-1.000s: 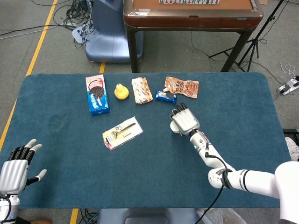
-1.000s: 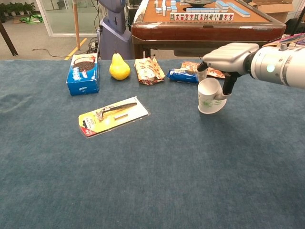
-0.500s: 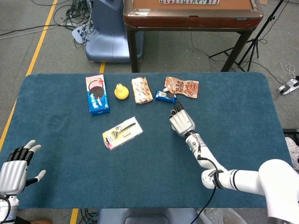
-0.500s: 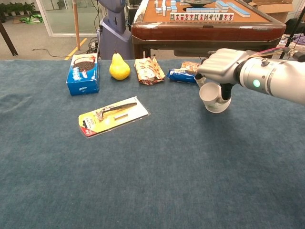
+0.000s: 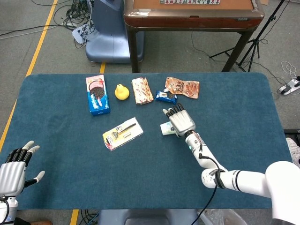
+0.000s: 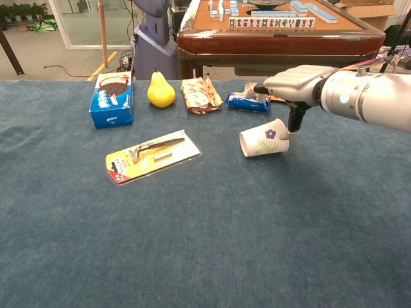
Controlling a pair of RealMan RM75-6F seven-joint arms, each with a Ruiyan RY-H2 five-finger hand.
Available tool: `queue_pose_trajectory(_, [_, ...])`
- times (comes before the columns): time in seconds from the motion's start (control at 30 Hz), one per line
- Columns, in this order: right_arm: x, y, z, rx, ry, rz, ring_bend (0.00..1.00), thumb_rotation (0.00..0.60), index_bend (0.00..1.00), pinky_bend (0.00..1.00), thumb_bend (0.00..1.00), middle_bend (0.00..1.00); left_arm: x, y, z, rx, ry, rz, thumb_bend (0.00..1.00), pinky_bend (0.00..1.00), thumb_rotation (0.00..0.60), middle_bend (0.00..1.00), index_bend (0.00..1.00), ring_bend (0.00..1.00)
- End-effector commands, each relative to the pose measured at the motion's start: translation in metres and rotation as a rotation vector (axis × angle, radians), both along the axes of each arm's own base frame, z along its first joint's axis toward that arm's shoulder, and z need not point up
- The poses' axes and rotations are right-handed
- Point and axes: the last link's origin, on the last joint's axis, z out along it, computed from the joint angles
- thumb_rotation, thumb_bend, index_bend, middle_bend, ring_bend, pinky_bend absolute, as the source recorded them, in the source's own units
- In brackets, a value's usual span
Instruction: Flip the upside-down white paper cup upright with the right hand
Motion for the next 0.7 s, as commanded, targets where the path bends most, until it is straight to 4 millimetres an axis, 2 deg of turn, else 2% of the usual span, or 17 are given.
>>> queue_pose_trajectory(0.03, [-0.011,-0.003,0.008,0.004,-0.119,-0.075,0.06,0.600,0.02,0.00,0.19,0.14,0.000,0.000,-0.001,-0.004,-0.001,0.000,0.15,0.13,0.600,0.13,0.22,0.16])
queue_pose_trajectory(0.13, [-0.020,-0.003,0.010,0.009,-0.161,-0.100,0.06,0.600,0.05,0.00,0.19,0.15,0.001,0.001,-0.002,-0.008,0.002,-0.002,0.15,0.13,0.600,0.13,0.22,0.16])
queue_pose_trajectory(0.37, [-0.039,-0.002,0.008,0.025,-0.189,-0.135,0.06,0.600,0.18,0.00,0.19,0.15,0.003,0.001,-0.002,-0.016,0.004,-0.004,0.15,0.13,0.600,0.13,0.22,0.16])
queue_pose_trajectory(0.7, [-0.046,0.002,-0.002,0.065,-0.200,-0.158,0.06,0.600,0.18,0.00,0.19,0.16,0.004,0.001,-0.001,-0.024,0.002,-0.002,0.15,0.13,0.600,0.13,0.22,0.16])
